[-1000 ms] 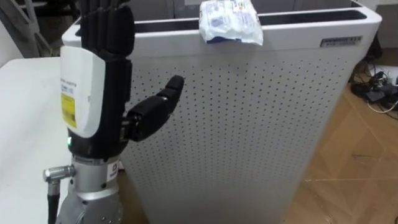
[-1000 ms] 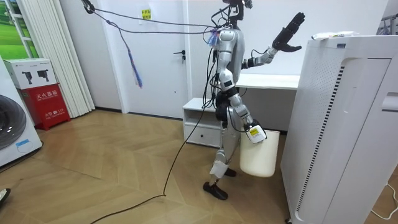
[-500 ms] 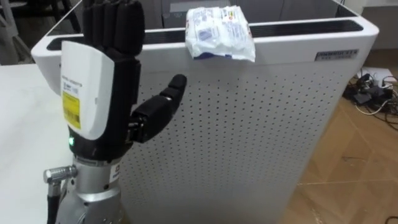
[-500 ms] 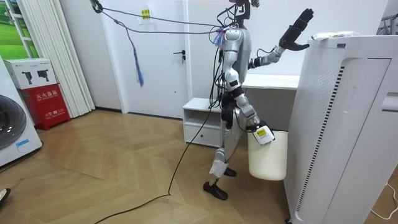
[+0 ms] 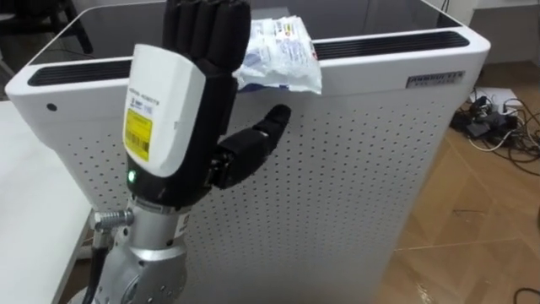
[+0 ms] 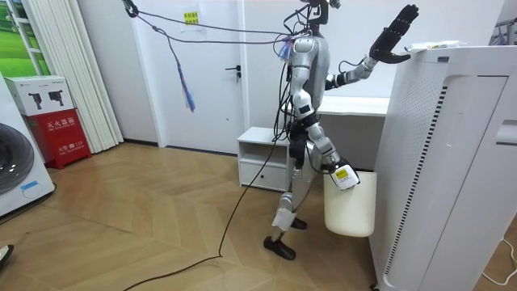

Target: Pick garbage

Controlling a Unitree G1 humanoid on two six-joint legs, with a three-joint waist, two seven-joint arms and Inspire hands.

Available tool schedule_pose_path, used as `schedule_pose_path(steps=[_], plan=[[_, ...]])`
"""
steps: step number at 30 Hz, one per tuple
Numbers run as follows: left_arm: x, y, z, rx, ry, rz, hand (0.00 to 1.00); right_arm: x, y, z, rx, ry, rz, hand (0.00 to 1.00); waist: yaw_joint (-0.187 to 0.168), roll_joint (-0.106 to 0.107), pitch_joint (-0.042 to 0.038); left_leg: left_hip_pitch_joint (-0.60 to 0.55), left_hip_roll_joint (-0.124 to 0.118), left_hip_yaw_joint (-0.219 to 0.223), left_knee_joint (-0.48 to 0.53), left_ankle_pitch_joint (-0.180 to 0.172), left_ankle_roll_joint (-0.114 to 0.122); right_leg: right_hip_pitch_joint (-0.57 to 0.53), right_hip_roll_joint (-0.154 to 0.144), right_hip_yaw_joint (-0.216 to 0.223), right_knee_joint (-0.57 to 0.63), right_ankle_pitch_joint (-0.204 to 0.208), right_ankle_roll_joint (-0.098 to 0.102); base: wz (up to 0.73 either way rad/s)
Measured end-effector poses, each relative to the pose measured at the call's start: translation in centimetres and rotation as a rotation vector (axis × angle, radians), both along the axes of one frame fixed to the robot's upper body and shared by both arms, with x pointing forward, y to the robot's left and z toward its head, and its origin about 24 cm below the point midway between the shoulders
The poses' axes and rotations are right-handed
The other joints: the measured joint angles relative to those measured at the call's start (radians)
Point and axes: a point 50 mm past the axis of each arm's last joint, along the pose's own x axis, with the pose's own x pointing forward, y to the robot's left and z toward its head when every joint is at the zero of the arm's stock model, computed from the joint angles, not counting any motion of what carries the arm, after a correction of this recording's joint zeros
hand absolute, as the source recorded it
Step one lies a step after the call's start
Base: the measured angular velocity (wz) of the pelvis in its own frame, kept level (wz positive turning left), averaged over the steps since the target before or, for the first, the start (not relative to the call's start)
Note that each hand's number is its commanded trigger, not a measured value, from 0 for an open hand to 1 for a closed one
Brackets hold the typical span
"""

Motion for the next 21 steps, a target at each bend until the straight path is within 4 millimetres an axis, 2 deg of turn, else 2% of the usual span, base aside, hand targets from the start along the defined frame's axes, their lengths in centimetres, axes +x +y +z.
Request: schedule_pose_path(steps=[7,11,16,17,18,19,20,21], plan=[[0.22,-0.22,0.02,0.035,0.021,0.006,0.00,0.17,-0.03,0.12,-0.010,-0.011,-0.006,1.00,-0.015,0.026,0.0001,0.016,0.000,0.002,-0.023,0.002,-0.003,-0.004,0.002,0.030,-0.002,0.000,0.000,-0.10],[0.33,-0.11,0.04,0.072,0.020,0.021,0.00,0.27,0.05,0.18,-0.010,-0.017,-0.004,1.00,-0.022,0.027,-0.0004,0.020,0.001,0.000,-0.028,0.002,-0.003,-0.005,0.003,0.031,-0.004,0.000,0.000,-0.05],[0.38,0.00,0.00,0.088,0.021,0.036,0.00,0.24,-0.04,0.22,-0.016,-0.020,-0.008,1.00,-0.023,0.028,0.0012,0.039,0.004,-0.029,-0.035,0.006,-0.008,-0.007,0.006,0.030,0.018,0.001,-0.003,-0.09],[0.38,-0.05,-0.02,0.088,0.021,0.036,0.00,0.20,-0.06,0.21,-0.018,-0.019,-0.009,1.00,-0.023,0.033,0.0050,0.050,0.010,-0.044,-0.043,0.009,-0.012,-0.028,0.009,0.027,0.052,-0.002,-0.006,-0.29],[0.25,-0.14,0.06,0.084,0.019,0.029,0.00,0.14,0.05,0.15,-0.019,-0.018,-0.011,1.00,-0.008,0.047,0.0101,0.072,0.038,-0.123,-0.069,0.009,-0.013,-0.085,0.039,0.027,0.085,-0.018,-0.024,-0.60],[-0.01,0.11,0.42,0.097,-0.003,0.031,0.00,0.51,0.61,0.25,-0.012,-0.030,0.009,1.00,0.000,0.043,0.0131,0.068,0.046,-0.144,-0.064,0.004,-0.022,-0.118,0.060,0.044,-0.010,0.060,-0.046,-0.47],[-0.10,0.01,0.41,0.100,-0.002,0.025,0.00,0.44,0.61,0.26,-0.017,-0.031,0.016,1.00,-0.009,0.046,0.0099,0.063,0.056,-0.139,-0.063,0.002,-0.034,-0.106,0.064,0.024,-0.018,0.084,-0.051,0.00],[-0.13,-0.12,0.57,0.123,-0.009,0.023,0.00,0.39,0.67,0.23,-0.017,-0.029,0.019,1.00,-0.025,0.036,0.0140,0.051,0.057,-0.100,-0.058,0.009,-0.060,-0.096,0.060,0.020,-0.021,0.090,-0.052,0.47]])
